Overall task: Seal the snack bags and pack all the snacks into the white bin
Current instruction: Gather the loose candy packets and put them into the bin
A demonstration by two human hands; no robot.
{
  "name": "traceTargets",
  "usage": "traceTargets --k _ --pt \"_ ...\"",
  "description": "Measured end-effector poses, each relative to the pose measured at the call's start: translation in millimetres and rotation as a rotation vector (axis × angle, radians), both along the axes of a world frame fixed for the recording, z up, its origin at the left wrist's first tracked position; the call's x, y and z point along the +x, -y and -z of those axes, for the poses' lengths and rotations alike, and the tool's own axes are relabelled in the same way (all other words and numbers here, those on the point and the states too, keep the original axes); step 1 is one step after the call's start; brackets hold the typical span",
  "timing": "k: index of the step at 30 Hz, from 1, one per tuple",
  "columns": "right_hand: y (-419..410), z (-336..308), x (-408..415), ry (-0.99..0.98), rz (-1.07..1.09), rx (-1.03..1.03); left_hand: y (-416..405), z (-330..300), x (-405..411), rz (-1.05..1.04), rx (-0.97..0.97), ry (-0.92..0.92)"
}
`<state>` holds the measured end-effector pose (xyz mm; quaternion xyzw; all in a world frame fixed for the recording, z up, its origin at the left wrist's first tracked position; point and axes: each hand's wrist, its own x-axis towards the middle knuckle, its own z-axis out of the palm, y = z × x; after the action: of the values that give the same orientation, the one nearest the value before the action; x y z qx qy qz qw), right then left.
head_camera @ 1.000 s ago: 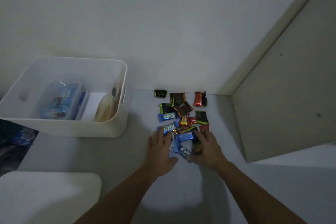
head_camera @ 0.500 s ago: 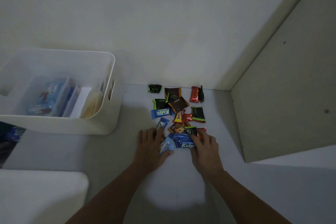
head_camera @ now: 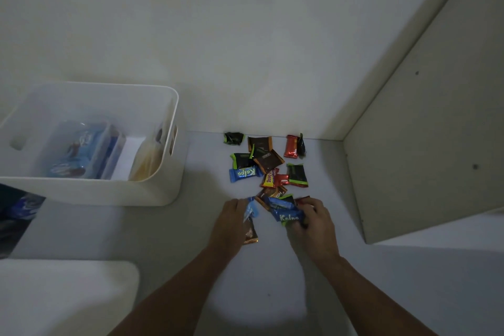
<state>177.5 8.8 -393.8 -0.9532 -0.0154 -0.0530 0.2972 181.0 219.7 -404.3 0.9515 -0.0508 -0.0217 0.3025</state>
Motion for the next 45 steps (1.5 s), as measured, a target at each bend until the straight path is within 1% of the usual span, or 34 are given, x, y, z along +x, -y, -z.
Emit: traceTargets --k 1,3,6,8,10,13,15,18,19,23,28,30,32,35,39,40,43,45 --pt "0.2 -4.9 1.2 -0.012 0.009 0.000 -1.0 -2.9 -0.7 -0.014 -0.011 -0.012" --pt "-0.6 -14.6 3.0 -0.032 0.030 0.001 -3.1 -6.2 -3.7 -0.024 0.015 0.039" --pt "-3.1 -21.2 3.9 -0.043 0.056 0.002 -3.4 -4.4 -10.6 0.038 0.139 0.029" --pt "-3.9 -21.4 2.5 -0.050 0.069 0.006 -1.2 2.8 -14.7 0.095 0.257 0.021" --pt "-3.9 -21.0 0.4 -0.050 0.088 0.030 3.7 10.2 -18.3 0.142 0.320 0.074" --pt "-4.2 -24.7 -3.5 -0.048 0.116 0.054 6.8 16.8 -18.4 0.177 0.322 0.175" --pt "-5.4 -32.7 -3.9 -0.054 0.147 0.060 3.3 16.7 -15.6 0.174 0.261 0.178" --pt "-10.9 -54.6 1.7 -0.053 0.165 0.074 -2.0 2.6 -10.4 0.102 0.041 0.143" --pt "-14.5 -64.3 5.5 -0.038 0.158 0.087 -3.4 -7.5 -7.3 0.065 -0.027 0.157" --pt "-41.3 -112.5 29.8 0.057 0.088 0.140 -17.4 -72.1 12.5 0.003 -0.190 0.341" --pt "-96.6 -175.6 69.5 0.178 -0.062 0.183 -67.1 -159.7 41.8 -0.130 -0.289 0.478" --pt "-123.8 -197.4 82.4 0.205 -0.114 0.163 -94.1 -182.1 49.1 -0.203 -0.316 0.528" --pt "-153.4 -213.1 94.1 0.206 -0.168 0.123 -121.1 -198.3 53.1 -0.302 -0.334 0.539" --pt "-202.4 -226.5 110.3 0.153 -0.252 0.050 -164.7 -206.0 58.1 -0.434 -0.301 0.435" --pt "-266.9 -227.7 121.4 0.071 -0.350 -0.065 -214.3 -199.2 62.2 -0.519 -0.239 0.259" --pt "-280.5 -226.4 123.7 0.050 -0.363 -0.081 -223.5 -197.2 63.1 -0.528 -0.262 0.200" --pt "-311.6 -222.7 132.7 -0.034 -0.410 -0.104 -245.6 -191.4 63.8 -0.539 -0.432 -0.042" --pt "-323.5 -221.8 138.6 -0.109 -0.464 -0.122 -255.4 -188.3 63.9 -0.581 -0.471 -0.138"
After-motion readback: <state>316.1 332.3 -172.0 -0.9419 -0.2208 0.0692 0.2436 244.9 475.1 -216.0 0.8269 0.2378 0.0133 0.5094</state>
